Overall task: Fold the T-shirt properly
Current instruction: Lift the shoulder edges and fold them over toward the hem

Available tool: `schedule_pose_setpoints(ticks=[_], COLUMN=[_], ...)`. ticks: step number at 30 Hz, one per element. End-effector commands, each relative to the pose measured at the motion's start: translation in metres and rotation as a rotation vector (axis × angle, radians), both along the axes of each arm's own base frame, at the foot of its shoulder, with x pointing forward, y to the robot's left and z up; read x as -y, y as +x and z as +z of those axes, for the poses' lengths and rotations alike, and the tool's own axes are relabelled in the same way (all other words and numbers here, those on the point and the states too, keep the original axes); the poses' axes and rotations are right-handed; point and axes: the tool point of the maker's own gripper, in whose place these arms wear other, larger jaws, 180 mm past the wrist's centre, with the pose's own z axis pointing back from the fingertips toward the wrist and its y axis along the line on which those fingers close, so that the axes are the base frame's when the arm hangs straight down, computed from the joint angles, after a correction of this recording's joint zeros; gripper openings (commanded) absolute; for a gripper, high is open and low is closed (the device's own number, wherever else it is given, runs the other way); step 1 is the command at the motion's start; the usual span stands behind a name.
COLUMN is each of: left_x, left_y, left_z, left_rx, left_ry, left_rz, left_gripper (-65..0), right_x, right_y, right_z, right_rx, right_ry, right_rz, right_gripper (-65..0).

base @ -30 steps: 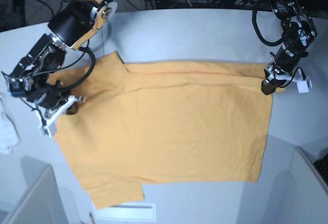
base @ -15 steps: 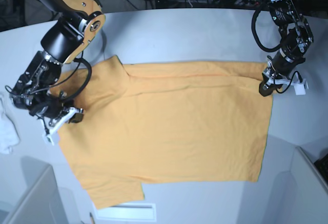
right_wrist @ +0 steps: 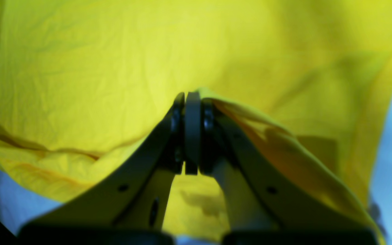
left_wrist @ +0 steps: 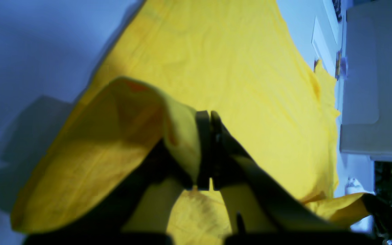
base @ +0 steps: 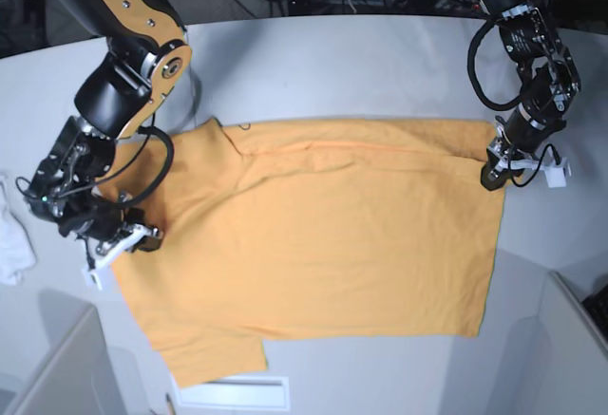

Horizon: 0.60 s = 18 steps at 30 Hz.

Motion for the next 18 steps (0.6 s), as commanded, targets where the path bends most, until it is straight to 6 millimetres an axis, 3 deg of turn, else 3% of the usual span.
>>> schedule_pose_setpoints(ticks=[1, 7, 18], left_x=[-0.007, -0.009, -0.012], left_y=[0.008, 0.007, 0.015], left_z=[0.011, 0.009, 0.012], left_rx=[0.033, 0.021, 0.035], left_ry=[0.034, 0.052, 0.038], left_rz=[0.002, 0.003, 0.018], left_gripper=[-65.0, -65.0, -65.0], right_x=[0.009, -0.006, 0.017], right_y=[0.018, 0.021, 0.015], right_z=[0.021, 0.011, 0.008], right_rx=[0.075, 0.085, 0.095], right_ry=[0.0, -0.013, -0.002], right_rz=[-0.025, 0.018, -0.097], right_gripper=[-65.0, -65.0, -65.0])
